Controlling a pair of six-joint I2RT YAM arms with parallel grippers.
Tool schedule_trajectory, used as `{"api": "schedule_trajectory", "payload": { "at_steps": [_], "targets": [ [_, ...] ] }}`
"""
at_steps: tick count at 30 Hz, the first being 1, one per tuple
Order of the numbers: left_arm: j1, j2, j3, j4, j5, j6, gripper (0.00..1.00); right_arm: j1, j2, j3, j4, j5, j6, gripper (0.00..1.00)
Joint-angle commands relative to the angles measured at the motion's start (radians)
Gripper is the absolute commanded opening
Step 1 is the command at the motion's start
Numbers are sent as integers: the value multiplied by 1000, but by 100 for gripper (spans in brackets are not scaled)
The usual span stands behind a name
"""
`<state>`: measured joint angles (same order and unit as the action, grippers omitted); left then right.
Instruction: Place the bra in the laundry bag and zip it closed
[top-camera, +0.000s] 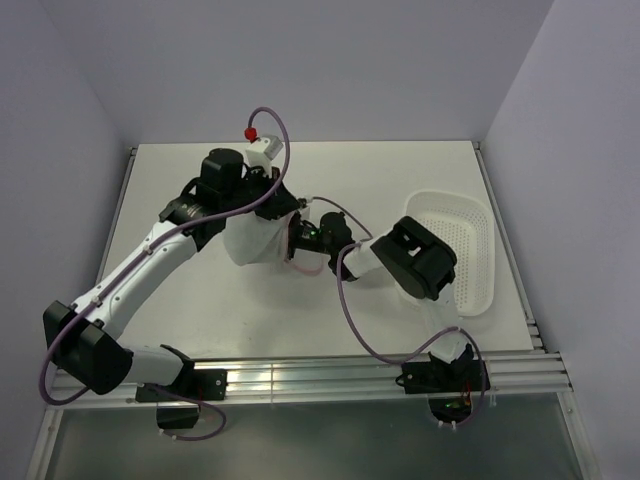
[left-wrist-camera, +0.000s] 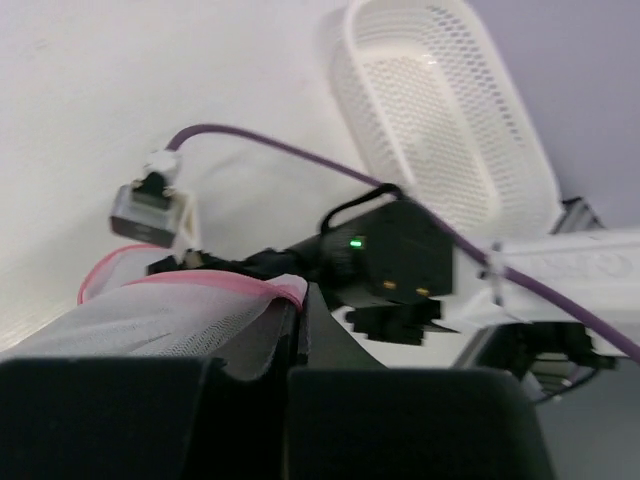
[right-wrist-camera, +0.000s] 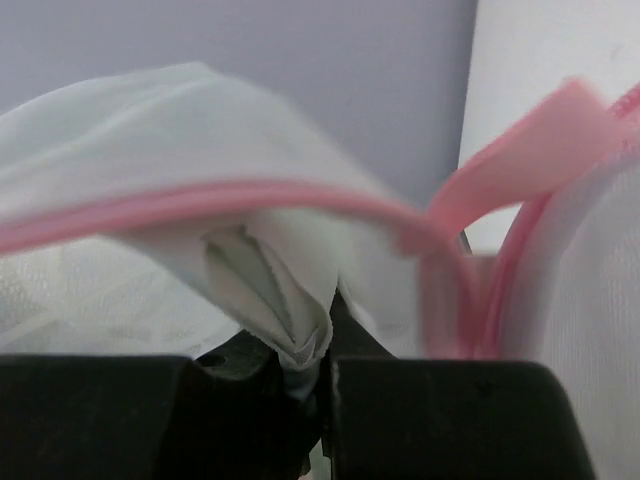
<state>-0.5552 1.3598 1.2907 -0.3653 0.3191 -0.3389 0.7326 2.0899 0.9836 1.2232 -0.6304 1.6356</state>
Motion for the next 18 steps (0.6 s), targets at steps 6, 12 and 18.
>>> {"api": "schedule_trajectory", "payload": {
  "at_steps": [6,12,18],
  "targets": [
    [12,-54,-57,152,313,-110,0,-12,-181,-40,282,57,-154,0],
    [11,-64,-116,227,350,-181,0,-18,-396,-100,-96,182,-423,0],
    [9,-93,-244,531,478,-375,0,-9,-594,-82,-588,464,-680,0]
  ]
}}
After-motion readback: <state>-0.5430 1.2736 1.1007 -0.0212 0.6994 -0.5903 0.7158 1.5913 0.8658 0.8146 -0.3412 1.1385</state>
